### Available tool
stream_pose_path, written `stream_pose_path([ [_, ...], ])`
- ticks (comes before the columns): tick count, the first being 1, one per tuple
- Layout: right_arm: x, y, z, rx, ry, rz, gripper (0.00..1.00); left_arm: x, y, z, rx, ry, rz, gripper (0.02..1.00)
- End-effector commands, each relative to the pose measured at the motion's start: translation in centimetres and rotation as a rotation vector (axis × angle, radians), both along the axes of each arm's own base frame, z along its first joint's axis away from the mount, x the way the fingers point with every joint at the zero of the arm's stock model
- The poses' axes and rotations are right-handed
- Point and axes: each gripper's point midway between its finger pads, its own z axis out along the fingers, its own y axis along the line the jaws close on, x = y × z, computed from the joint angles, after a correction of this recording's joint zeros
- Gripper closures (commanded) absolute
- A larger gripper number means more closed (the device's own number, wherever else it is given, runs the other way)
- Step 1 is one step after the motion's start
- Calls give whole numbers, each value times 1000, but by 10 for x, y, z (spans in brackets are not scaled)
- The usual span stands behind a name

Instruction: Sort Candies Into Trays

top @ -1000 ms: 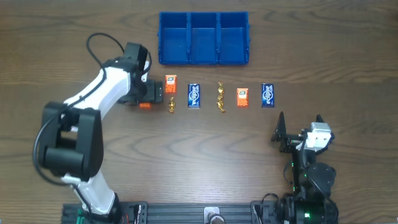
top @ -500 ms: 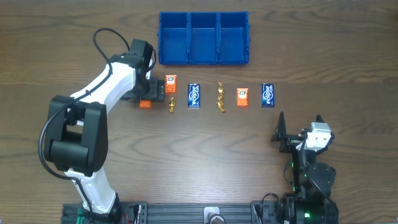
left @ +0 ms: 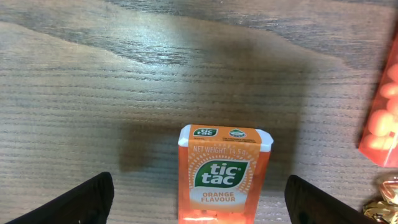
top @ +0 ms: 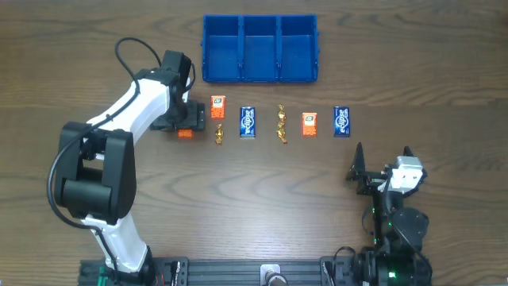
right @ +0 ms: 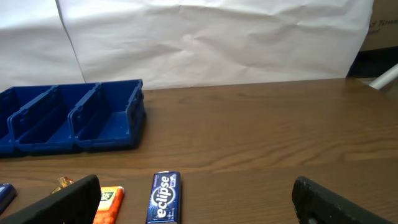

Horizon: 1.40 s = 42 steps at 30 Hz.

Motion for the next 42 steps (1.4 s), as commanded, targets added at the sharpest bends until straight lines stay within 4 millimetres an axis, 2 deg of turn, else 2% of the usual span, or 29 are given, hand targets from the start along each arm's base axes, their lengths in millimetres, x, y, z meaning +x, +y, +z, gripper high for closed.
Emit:
stream_pose_path([
  [1,0,-4,-2,12,-1,-20,1,3,0,-5,6,8,-2,165],
  [11,0,-4,-2,12,-1,-20,3,3,-1,-5,5,8,2,373],
  [25,0,-4,-2,12,-1,-20,3,2,-3,-10,1,20,0,450],
  [31,0,-4,-2,12,-1,-20,3,2,-3,-10,1,20,0,553],
  [42,0,-4,-2,12,-1,-20,3,3,-5,-9,-1,16,6,665],
])
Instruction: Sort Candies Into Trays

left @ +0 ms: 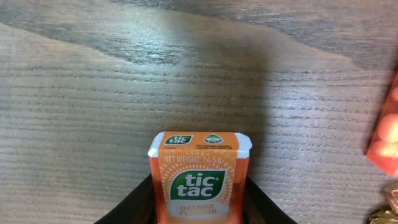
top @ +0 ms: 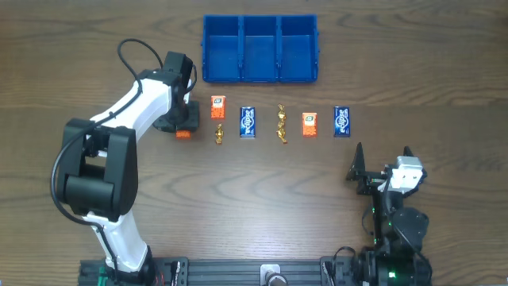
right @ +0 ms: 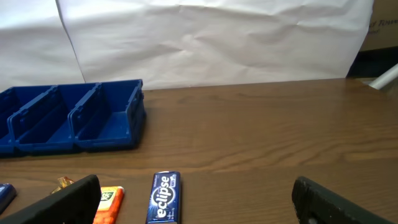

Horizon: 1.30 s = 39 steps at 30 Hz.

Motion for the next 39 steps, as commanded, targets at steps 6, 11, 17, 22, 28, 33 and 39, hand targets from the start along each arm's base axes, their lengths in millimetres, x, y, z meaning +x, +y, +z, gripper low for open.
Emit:
stream_pose_path([
  [6,0,-4,-2,12,-1,-20,5,14,-11,13,-30,-16,20,682],
  [11,0,-4,-2,12,-1,-20,3,44,-33,66,-17,-110,18,702],
  [17,0,-4,-2,12,-1,-20,3,103,-78,160,-72,-388,-3,691],
  [22,0,-4,-2,12,-1,-20,3,139,-88,201,-96,-547,23,689],
  [28,0,-4,-2,12,-1,-20,3,172,-96,188,-79,-563,32,691],
  [33,0,-4,-2,12,-1,-20,3,185,-98,149,-46,-513,34,693],
  [39,0,-4,-2,12,-1,-20,3,186,-95,112,-9,-453,33,693],
])
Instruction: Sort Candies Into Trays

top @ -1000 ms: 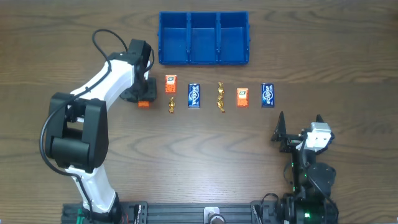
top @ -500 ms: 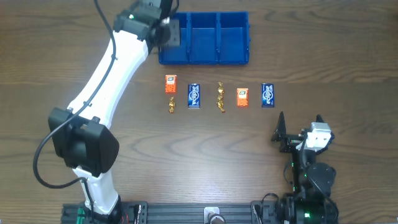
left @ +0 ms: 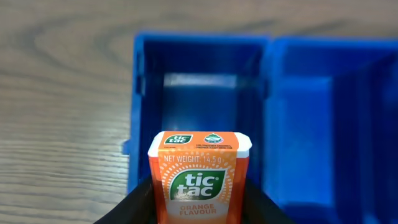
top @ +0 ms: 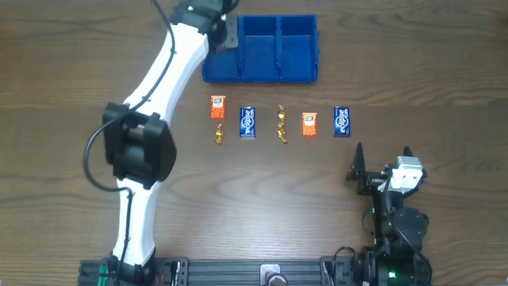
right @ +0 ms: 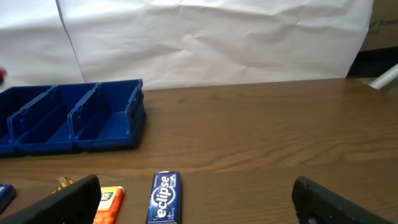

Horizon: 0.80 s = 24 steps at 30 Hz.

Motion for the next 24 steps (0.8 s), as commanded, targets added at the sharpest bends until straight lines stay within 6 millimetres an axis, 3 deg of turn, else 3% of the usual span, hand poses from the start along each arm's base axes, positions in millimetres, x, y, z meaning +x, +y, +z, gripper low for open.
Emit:
stream_pose_path([
  [1,0,-4,-2,12,-1,-20,3,6,6,-12,23,6,28,687],
  [9,0,-4,-2,12,-1,-20,3,7,5,-35,29,41,25,656],
  [13,0,-4,-2,12,-1,-20,3,7,5,-35,30,42,25,505],
  [15,0,-4,-2,12,-1,-20,3,7,5,-35,30,42,25,362],
  [18,0,-4,-2,12,-1,-20,3,7,5,-35,30,43,25,248],
  [24,0,-4,-2,12,-1,-20,3,8,4,-6,15,2,24,257],
])
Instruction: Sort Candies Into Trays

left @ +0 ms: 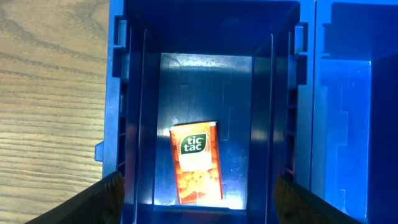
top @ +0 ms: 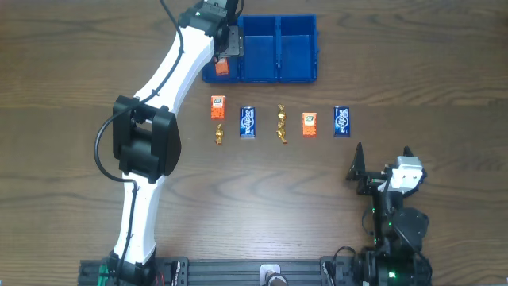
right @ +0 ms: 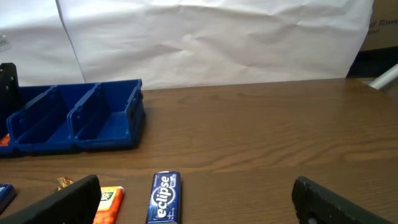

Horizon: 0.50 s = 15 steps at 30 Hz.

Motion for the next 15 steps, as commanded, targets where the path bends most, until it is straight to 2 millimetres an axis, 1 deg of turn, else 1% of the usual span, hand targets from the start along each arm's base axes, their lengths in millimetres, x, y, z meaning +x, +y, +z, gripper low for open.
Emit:
stream_pose_path([
  [1,0,-4,-2,12,-1,-20,3,8,2,32,-6,-61,8,261],
  [5,0,-4,-2,12,-1,-20,1,4,5,64,-18,-103,10,301],
  [9,0,-4,-2,12,-1,-20,3,-7,7,93,-22,-125,9,336],
  [12,0,-4,-2,12,-1,-20,3,-23,7,112,-22,-119,-2,354],
  [15,0,-4,-2,12,-1,-20,3,-50,3,126,-7,-83,-26,356],
])
